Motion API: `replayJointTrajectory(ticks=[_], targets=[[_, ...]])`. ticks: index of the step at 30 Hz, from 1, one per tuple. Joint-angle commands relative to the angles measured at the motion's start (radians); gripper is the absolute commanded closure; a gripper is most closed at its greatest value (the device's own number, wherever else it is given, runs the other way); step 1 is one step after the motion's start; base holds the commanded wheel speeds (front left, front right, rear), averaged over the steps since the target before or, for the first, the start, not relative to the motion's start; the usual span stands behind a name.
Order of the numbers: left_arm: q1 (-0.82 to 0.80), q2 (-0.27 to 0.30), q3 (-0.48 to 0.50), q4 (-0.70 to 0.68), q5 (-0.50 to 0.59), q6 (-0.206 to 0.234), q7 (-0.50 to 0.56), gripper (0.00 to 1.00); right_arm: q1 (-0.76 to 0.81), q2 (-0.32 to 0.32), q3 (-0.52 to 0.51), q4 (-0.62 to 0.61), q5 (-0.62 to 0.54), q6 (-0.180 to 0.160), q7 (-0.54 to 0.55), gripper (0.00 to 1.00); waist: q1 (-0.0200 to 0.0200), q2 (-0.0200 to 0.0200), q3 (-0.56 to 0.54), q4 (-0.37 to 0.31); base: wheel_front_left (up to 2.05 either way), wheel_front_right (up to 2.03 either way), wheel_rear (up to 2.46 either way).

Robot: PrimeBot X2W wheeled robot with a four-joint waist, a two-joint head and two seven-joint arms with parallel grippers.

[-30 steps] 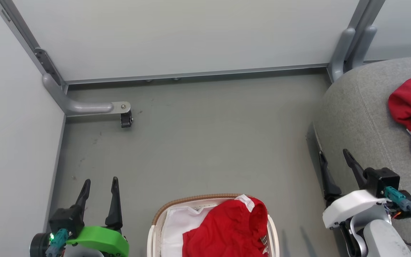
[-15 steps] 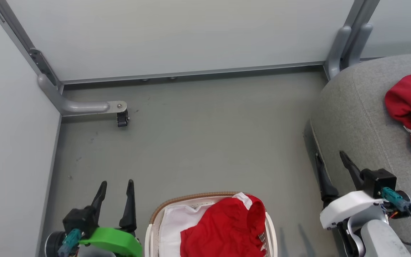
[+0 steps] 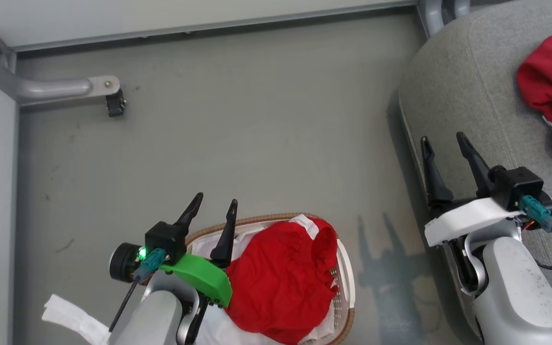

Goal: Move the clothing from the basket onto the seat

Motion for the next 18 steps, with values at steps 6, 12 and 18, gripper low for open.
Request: replayJointTrajectory(ticks=[6, 12, 18], targets=[[-0.137, 0.044, -0.144, 0.066, -0.036, -0.002, 0.000, 0.00, -0.061, 0.005, -0.004, -0.038, 0.003, -0.001, -0.002, 0.00, 0.0000, -0.0001, 0.234, -0.136, 0.00, 0.00, 0.00], [-0.236, 0.069, -0.270, 0.128, -0.074, -0.002, 0.000, 0.00, -0.104, 0.007, 0.008, -0.067, 0.019, -0.001, -0.002, 0.00, 0.0000, -0.0001, 0.325, -0.170, 0.00, 0.00, 0.00], [-0.318, 0.080, -0.374, 0.188, -0.111, -0.002, 0.001, 0.00, -0.126, 0.007, 0.008, -0.089, 0.030, -0.001, -0.002, 0.00, 0.0000, -0.0001, 0.398, -0.187, 0.00, 0.00, 0.00]])
